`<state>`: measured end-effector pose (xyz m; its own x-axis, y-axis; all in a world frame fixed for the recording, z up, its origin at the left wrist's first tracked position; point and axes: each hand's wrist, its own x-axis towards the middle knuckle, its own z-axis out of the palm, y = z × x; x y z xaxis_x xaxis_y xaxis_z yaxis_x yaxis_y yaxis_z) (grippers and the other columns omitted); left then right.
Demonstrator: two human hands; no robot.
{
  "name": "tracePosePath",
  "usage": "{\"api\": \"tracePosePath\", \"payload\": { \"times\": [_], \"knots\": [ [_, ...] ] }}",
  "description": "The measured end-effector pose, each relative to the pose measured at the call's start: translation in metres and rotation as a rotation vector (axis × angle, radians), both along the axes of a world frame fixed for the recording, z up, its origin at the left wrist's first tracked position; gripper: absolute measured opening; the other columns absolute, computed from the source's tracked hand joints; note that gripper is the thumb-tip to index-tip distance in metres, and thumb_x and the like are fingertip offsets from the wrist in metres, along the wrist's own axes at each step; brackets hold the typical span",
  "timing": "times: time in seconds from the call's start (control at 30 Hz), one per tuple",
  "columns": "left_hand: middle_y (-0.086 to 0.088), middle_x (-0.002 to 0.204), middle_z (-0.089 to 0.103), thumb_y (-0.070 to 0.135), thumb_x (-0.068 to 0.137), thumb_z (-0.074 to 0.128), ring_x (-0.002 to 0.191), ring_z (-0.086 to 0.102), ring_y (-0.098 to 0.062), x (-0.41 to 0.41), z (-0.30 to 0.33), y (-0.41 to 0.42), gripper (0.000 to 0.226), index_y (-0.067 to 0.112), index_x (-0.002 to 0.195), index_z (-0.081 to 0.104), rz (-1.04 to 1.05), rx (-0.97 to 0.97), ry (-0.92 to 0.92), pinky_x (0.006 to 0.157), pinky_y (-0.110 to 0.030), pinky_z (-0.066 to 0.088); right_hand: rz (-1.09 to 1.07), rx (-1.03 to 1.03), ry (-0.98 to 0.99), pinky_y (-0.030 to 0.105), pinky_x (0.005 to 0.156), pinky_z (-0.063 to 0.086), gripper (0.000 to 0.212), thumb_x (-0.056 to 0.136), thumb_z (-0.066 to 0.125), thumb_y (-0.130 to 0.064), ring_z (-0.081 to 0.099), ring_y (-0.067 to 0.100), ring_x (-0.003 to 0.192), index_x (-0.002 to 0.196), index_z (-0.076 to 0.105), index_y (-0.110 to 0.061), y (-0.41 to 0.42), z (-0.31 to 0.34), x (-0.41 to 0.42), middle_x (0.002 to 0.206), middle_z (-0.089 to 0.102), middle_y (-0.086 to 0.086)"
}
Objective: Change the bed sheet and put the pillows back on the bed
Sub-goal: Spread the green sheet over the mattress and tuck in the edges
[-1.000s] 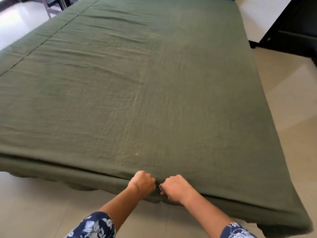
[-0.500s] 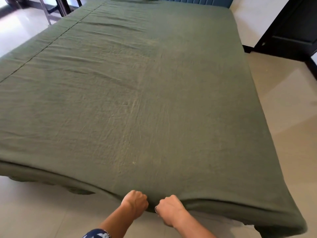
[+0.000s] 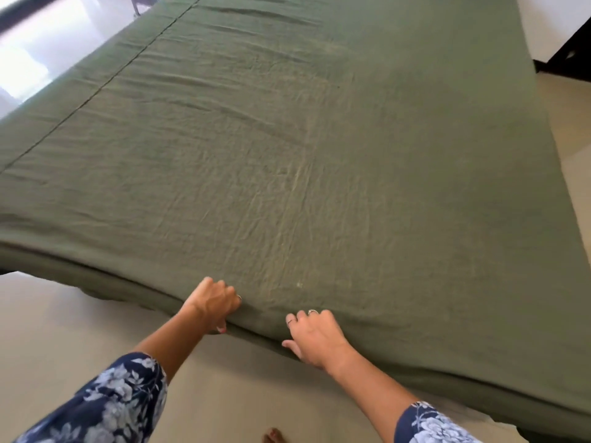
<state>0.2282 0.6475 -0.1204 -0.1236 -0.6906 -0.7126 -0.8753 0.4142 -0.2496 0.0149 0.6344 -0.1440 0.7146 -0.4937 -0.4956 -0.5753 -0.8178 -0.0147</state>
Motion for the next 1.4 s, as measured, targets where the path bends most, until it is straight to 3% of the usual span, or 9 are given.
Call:
{"api": "tracePosePath", "payload": {
  "times": [0.07,0.13,0.3,0.53,0.67,0.8,1.1,1.23,1.4],
  "knots": [
    [-0.003,0.129,0.054,0.035,0.094,0.056,0.12,0.052,-0.023,0.022,0.0,0.001,0.042,0.018,0.132,0.049,-0.001,-0.01,-0.063,0.09,-0.036,0.044,0.009,-0.046,-0.049,0.034,0.064,0.03,0.053,0.091,0.05,-0.055,0.063,0.027,0.095,0.12,0.053,-0.011,0.002,-0.006,0.028,0.105,0.063,0.01],
    [-0.003,0.129,0.054,0.025,0.097,0.051,0.12,0.052,-0.023,0.038,-0.002,0.004,0.035,0.018,0.132,0.05,-0.005,-0.028,-0.076,0.09,-0.035,0.044,-0.005,-0.044,-0.039,0.035,0.068,0.03,0.049,0.097,0.042,-0.048,0.058,0.029,0.106,0.126,0.045,-0.008,0.001,-0.01,0.061,0.117,0.059,0.013],
    [-0.006,0.124,0.06,0.011,0.101,0.036,0.119,0.055,-0.028,0.054,-0.007,0.007,0.031,0.015,0.121,0.06,-0.139,0.015,0.071,0.087,-0.036,0.046,0.082,0.018,-0.008,0.033,0.071,0.032,0.026,0.103,0.038,-0.021,0.058,0.027,0.109,0.118,0.057,-0.012,-0.002,-0.001,0.1,0.12,0.061,0.009],
    [-0.006,0.124,0.06,0.022,0.1,0.04,0.117,0.056,-0.028,0.067,-0.022,0.04,0.028,0.017,0.12,0.059,0.052,0.027,0.165,0.09,-0.038,0.045,0.239,0.108,0.088,0.033,0.07,0.03,0.023,0.098,0.044,-0.009,0.06,0.031,0.109,0.114,0.061,-0.01,0.019,0.006,0.104,0.118,0.063,0.009],
    [-0.004,0.126,0.058,0.027,0.1,0.042,0.121,0.053,-0.025,0.082,-0.03,0.042,0.027,0.019,0.122,0.055,0.117,-0.036,0.212,0.089,-0.038,0.044,0.272,0.101,0.143,0.032,0.071,0.03,0.021,0.097,0.051,-0.022,0.059,0.029,0.109,0.113,0.061,-0.013,0.019,0.007,0.116,0.117,0.062,0.007],
    [-0.002,0.128,0.056,0.034,0.097,0.05,0.125,0.049,-0.022,0.113,-0.025,0.04,0.032,0.02,0.126,0.053,0.134,-0.08,0.191,0.093,-0.037,0.042,0.147,0.08,-0.04,0.03,0.057,0.024,0.036,0.102,0.036,-0.036,0.06,0.031,0.107,0.115,0.058,-0.009,0.012,0.01,0.139,0.117,0.063,0.011],
    [-0.006,0.132,0.047,0.012,0.098,0.046,0.122,0.045,-0.024,0.232,-0.014,0.034,0.038,0.014,0.136,0.041,0.202,-0.146,-0.024,0.091,-0.035,0.04,0.116,0.064,-0.117,0.035,0.071,0.03,0.045,0.099,0.041,-0.045,0.057,0.029,0.112,0.122,0.048,-0.008,-0.001,-0.006,0.295,0.121,0.06,0.013],
    [-0.006,0.132,0.048,0.013,0.1,0.042,0.123,0.046,-0.025,0.262,-0.018,0.026,0.035,0.013,0.135,0.044,0.093,-0.065,0.127,0.092,-0.037,0.044,0.155,0.087,0.018,0.032,0.077,0.042,0.028,0.1,0.044,-0.033,0.06,0.024,0.11,0.118,0.057,-0.016,0.003,-0.013,0.332,0.119,0.064,0.004],
    [-0.008,0.119,0.057,0.011,0.098,0.046,0.112,0.055,-0.024,0.274,-0.013,0.032,0.026,0.011,0.121,0.058,0.046,-0.076,0.314,0.08,-0.033,0.049,0.261,0.17,0.01,0.033,0.074,0.037,0.031,0.098,0.037,-0.007,0.059,0.031,0.113,0.117,0.061,-0.011,-0.001,0.001,0.332,0.12,0.064,0.01]
  ]
}}
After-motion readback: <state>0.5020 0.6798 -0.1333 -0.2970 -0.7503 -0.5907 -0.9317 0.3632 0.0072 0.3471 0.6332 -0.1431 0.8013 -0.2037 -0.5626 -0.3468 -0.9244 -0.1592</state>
